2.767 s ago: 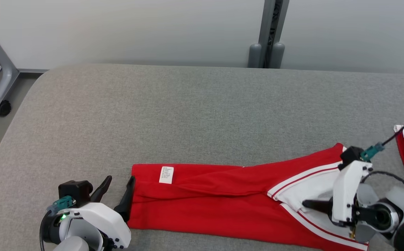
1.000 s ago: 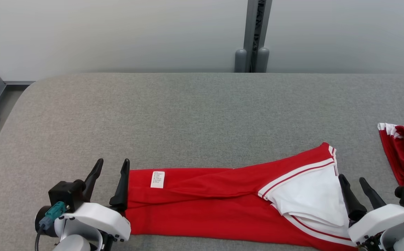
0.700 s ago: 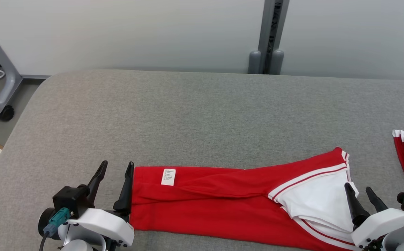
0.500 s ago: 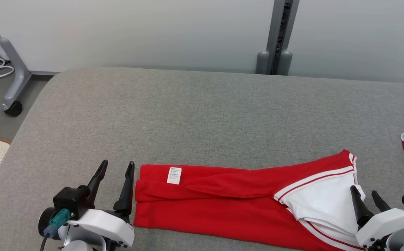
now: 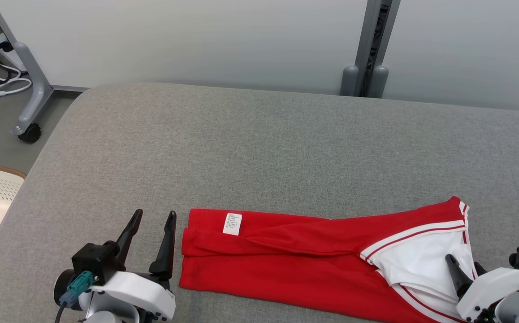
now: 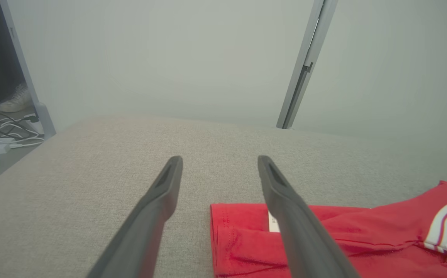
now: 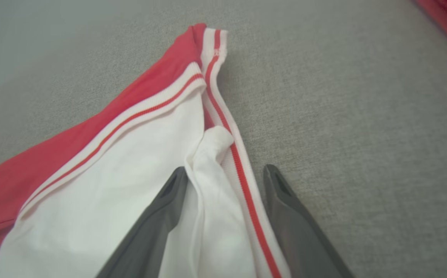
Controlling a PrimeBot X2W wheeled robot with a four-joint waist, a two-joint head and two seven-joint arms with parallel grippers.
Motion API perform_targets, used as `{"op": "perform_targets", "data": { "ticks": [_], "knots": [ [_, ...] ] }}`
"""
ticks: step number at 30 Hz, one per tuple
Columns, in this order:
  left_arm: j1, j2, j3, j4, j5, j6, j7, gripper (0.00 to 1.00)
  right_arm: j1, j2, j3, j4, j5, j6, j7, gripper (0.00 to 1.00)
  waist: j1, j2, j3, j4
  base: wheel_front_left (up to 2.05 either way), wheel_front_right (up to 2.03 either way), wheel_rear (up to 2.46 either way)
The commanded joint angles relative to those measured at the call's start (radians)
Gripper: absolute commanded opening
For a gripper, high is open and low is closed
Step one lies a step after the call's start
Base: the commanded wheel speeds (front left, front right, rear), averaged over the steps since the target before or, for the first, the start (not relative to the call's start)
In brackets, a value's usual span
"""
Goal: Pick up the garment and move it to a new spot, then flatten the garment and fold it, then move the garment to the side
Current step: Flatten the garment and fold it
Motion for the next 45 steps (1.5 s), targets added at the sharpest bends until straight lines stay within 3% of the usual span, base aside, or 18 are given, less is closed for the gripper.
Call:
{"op": "perform_targets", "data": {
  "ticks": [1,2,3,4,5,6,19,32,45],
  "knots": [
    [0.009,0.000,0.007,0.001,0.008,-0.006,-0.004,1.00,0.012,0.008,0.016,0.012,0.008,0.000,0.021,1.00,0.0000,-0.0001,0.001,-0.001,0.00,0.00,0.00],
    [0.008,-0.002,0.009,0.003,0.009,-0.007,-0.004,1.00,0.011,0.009,0.020,0.008,0.012,0.000,0.029,0.85,0.0000,-0.0001,0.001,-0.001,0.00,0.00,0.00],
    [0.007,-0.004,0.010,0.004,0.010,-0.008,-0.004,1.00,0.010,0.010,0.022,0.004,0.015,0.000,0.030,0.47,0.0000,-0.0001,0.002,-0.002,0.00,0.00,0.00],
    [0.007,-0.006,0.011,0.006,0.012,-0.009,-0.004,1.00,0.008,0.011,0.026,-0.001,0.018,0.000,0.033,0.32,0.0000,-0.0001,0.003,-0.002,0.00,0.00,0.00],
    [0.007,-0.007,0.013,0.007,0.014,-0.011,-0.004,1.00,0.006,0.011,0.030,-0.005,0.019,0.000,0.036,0.05,0.0000,-0.0001,0.004,-0.003,0.00,0.00,0.00],
    [0.006,-0.008,0.014,0.008,0.016,-0.013,-0.004,1.00,0.004,0.012,0.034,-0.008,0.021,0.000,0.037,0.00,0.0000,-0.0001,0.004,-0.003,0.00,0.00,0.00],
    [0.011,-0.022,0.033,0.019,0.028,-0.022,-0.004,1.00,-0.031,-0.037,0.044,-0.038,0.034,0.000,-0.043,0.00,0.0000,-0.0001,0.007,-0.030,0.00,0.00,0.00],
    [0.013,-0.037,0.039,0.027,0.040,-0.036,-0.004,1.00,-0.082,-0.169,0.030,-0.108,0.034,0.000,-0.056,0.00,0.0000,-0.0001,-0.001,-0.085,0.00,0.00,0.00],
    [0.017,-0.032,0.032,0.051,0.037,-0.046,-0.003,1.00,-0.038,-0.151,0.111,-0.442,0.022,0.000,-0.003,0.00,0.0000,-0.0001,-0.040,-0.069,0.00,0.00,0.00]
  ]
}}
